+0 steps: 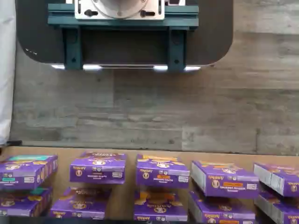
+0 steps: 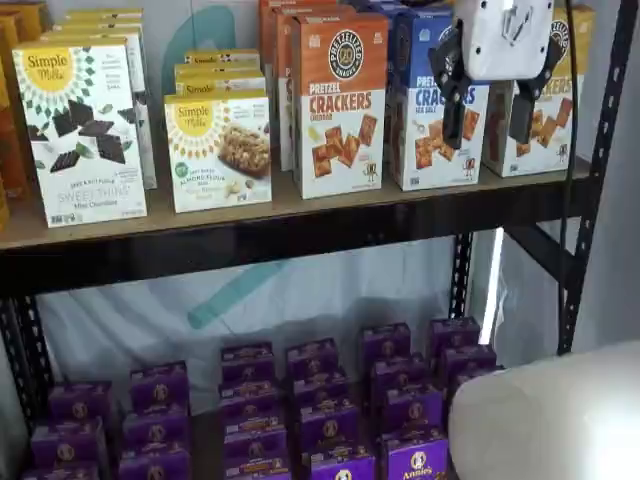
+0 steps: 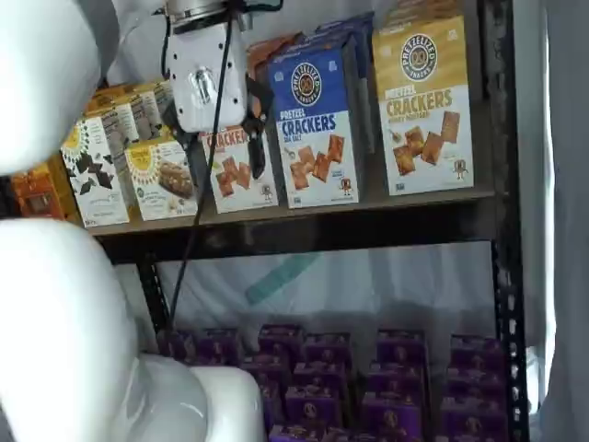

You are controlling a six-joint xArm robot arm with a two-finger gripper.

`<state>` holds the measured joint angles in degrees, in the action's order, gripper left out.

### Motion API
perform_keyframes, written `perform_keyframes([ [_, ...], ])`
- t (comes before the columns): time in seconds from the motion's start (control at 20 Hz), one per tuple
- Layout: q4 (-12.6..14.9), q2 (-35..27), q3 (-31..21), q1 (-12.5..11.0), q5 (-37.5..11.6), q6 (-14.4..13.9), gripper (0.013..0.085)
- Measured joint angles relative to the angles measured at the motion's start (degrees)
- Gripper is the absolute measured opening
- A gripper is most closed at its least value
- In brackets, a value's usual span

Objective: Retrieve the yellow and white box located on the top shelf, the sixth one from the left

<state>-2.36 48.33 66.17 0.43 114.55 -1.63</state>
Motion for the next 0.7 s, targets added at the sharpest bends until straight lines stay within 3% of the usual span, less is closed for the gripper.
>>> perform_keyframes([
  [0.15, -2.5, -1.3, 1.1, -2.3, 2.3, 1.1, 0.085],
  [0.3, -2.5, -1.4, 1.2, -2.9, 2.4, 1.7, 0.085],
  [0.55, 2.1, -0.6, -0.3, -3.2, -1.9, 4.0, 0.085],
  [0.7, 3.5, -0.4, -1.5, -7.7, -6.3, 8.7, 0.085],
])
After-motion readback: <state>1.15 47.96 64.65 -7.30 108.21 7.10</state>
